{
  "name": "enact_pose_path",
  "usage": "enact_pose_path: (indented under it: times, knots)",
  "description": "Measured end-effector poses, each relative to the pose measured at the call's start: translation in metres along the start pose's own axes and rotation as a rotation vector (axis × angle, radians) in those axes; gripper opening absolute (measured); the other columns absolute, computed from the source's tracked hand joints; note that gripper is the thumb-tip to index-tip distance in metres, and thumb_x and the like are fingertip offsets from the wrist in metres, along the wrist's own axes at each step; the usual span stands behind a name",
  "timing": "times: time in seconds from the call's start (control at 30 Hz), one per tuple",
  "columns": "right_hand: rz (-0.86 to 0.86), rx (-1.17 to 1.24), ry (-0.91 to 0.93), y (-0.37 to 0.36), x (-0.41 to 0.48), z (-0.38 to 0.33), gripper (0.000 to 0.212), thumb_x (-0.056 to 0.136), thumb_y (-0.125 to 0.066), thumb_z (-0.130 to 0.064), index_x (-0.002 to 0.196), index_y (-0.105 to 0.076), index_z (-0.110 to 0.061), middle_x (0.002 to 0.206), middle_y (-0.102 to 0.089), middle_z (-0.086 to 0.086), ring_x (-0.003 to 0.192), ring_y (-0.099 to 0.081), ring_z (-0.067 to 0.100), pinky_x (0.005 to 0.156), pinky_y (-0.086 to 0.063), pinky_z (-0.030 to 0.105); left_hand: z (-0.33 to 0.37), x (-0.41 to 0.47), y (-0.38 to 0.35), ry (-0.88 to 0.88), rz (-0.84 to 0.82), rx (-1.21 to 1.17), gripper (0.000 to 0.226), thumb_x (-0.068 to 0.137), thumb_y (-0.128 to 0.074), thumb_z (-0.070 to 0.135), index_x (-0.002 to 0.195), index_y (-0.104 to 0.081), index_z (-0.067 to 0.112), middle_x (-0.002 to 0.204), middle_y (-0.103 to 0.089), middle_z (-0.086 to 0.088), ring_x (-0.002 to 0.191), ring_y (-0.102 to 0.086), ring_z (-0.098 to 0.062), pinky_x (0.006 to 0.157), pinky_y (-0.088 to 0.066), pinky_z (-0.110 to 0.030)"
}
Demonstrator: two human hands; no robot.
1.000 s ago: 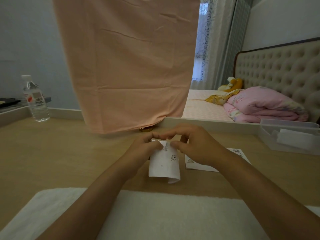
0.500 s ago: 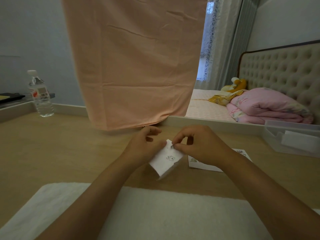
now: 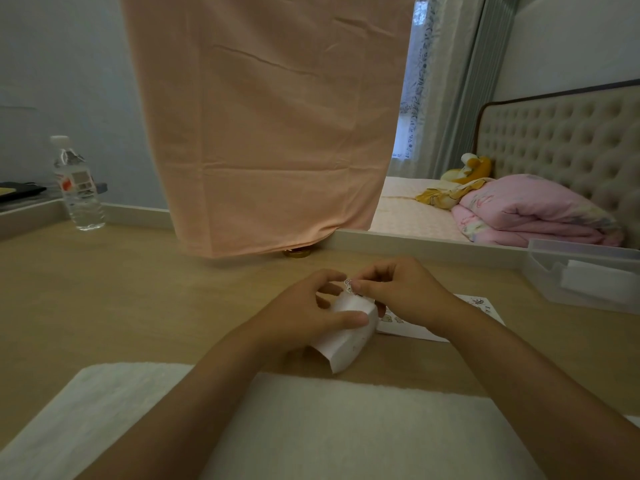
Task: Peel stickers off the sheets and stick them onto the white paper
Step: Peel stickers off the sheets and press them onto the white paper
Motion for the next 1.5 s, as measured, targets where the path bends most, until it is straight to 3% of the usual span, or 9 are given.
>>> enact_pose_path:
  times: [0.17, 0.43, 0.67, 0.83, 0.97, 1.07, 1.17, 1.23, 1.5]
  knots:
    - [0.019, 0.091, -0.128, -0.003, -0.001, 0.015, 0.012, 0.093, -0.072, -0.025, 0.094, -0.078, -0.015, 0.092, -0.077, -0.003, 0.058, -0.062, 0.012, 0.046, -0.039, 0.021, -0.002, 0.004, -0.003, -0.048, 0.028, 0.098, 0.058, 0.079, -0.079, 0.045, 0.132, -0.054, 0.041, 0.116, -0.056, 0.024, 0.097, -0.055, 0.006, 0.075, -0.046, -0.015]
    - [0.083, 0.264, -0.236, -0.01, -0.002, 0.026, 0.017, 0.093, -0.072, -0.024, 0.1, -0.077, -0.01, 0.098, -0.076, 0.003, 0.055, -0.06, 0.011, 0.048, -0.037, 0.024, -0.003, 0.007, -0.001, -0.063, 0.002, 0.145, 0.045, 0.084, -0.074, 0.039, 0.128, -0.061, 0.039, 0.119, -0.058, 0.02, 0.097, -0.058, 0.001, 0.079, -0.051, -0.021]
    - [0.172, 0.074, -0.043, -0.005, -0.003, 0.007, 0.009, 0.092, -0.073, -0.021, 0.09, -0.077, -0.013, 0.069, -0.069, -0.006, 0.05, -0.057, 0.008, 0.046, -0.041, 0.015, -0.002, 0.006, -0.002, -0.084, -0.012, 0.095, 0.038, 0.084, -0.072, 0.035, 0.121, -0.065, 0.04, 0.112, -0.061, 0.019, 0.095, -0.062, -0.001, 0.081, -0.055, -0.027]
    - [0.192, -0.073, 0.086, -0.001, 0.0, -0.005, 0.007, 0.091, -0.073, -0.028, 0.089, -0.078, -0.024, 0.082, -0.072, -0.006, 0.059, -0.061, 0.012, 0.056, -0.049, 0.022, -0.001, 0.007, -0.006, -0.065, -0.067, 0.168, 0.045, 0.086, -0.07, 0.043, 0.13, -0.06, 0.04, 0.121, -0.058, 0.017, 0.099, -0.057, -0.002, 0.079, -0.049, -0.023]
    - [0.15, 0.13, -0.044, 0.0, 0.0, 0.001, 0.011, 0.096, -0.068, -0.021, 0.094, -0.078, -0.016, 0.085, -0.076, -0.003, 0.056, -0.058, 0.008, 0.048, -0.042, 0.022, -0.01, 0.009, 0.001, 0.026, -0.059, 0.411, 0.061, 0.09, -0.06, 0.058, 0.146, -0.045, 0.04, 0.142, -0.052, 0.011, 0.119, -0.051, -0.011, 0.099, -0.044, -0.033]
    - [0.079, 0.189, -0.154, -0.003, -0.001, 0.01, 0.012, 0.096, -0.067, -0.02, 0.095, -0.078, -0.014, 0.085, -0.076, -0.003, 0.056, -0.057, 0.01, 0.049, -0.04, 0.025, -0.007, 0.008, 0.02, 0.027, 0.112, 0.61, 0.065, 0.089, -0.054, 0.065, 0.148, -0.042, 0.04, 0.154, -0.043, 0.01, 0.141, -0.037, -0.017, 0.117, -0.029, -0.044]
    - [0.055, 0.195, -0.173, -0.002, -0.002, 0.01, 0.014, 0.097, -0.066, -0.02, 0.094, -0.077, -0.013, 0.086, -0.076, -0.003, 0.056, -0.056, 0.011, 0.048, -0.04, 0.024, 0.005, 0.002, 0.033, -0.086, 0.356, 0.319, 0.03, 0.092, -0.061, 0.051, 0.119, -0.067, 0.039, 0.121, -0.065, 0.02, 0.115, -0.056, -0.006, 0.104, -0.044, -0.039]
    - [0.042, 0.223, -0.179, -0.002, -0.003, 0.008, 0.015, 0.097, -0.066, -0.021, 0.095, -0.078, -0.013, 0.09, -0.077, 0.0, 0.056, -0.055, 0.011, 0.049, -0.04, 0.025, 0.006, 0.002, 0.028, -0.073, 0.363, 0.056, 0.008, 0.092, -0.066, 0.036, 0.093, -0.073, 0.034, 0.093, -0.07, 0.019, 0.087, -0.062, 0.0, 0.084, -0.051, -0.03]
    - [0.027, 0.213, -0.204, -0.002, -0.004, 0.003, 0.022, 0.092, -0.059, -0.015, 0.09, -0.08, -0.015, 0.091, -0.077, 0.005, 0.055, -0.053, 0.015, 0.051, -0.038, 0.027, 0.01, 0.005, 0.008, -0.028, 0.26, -0.24, 0.019, 0.092, -0.066, 0.027, 0.076, -0.075, 0.022, 0.082, -0.074, 0.001, 0.068, -0.061, -0.008, 0.06, -0.046, -0.015]
Point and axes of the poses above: each hand's wrist, its own x-axis towards the middle knuckle, its own y-axis out of the back of the hand, z = x × y, the point moved 7 cm from there along x, towards the middle knuckle
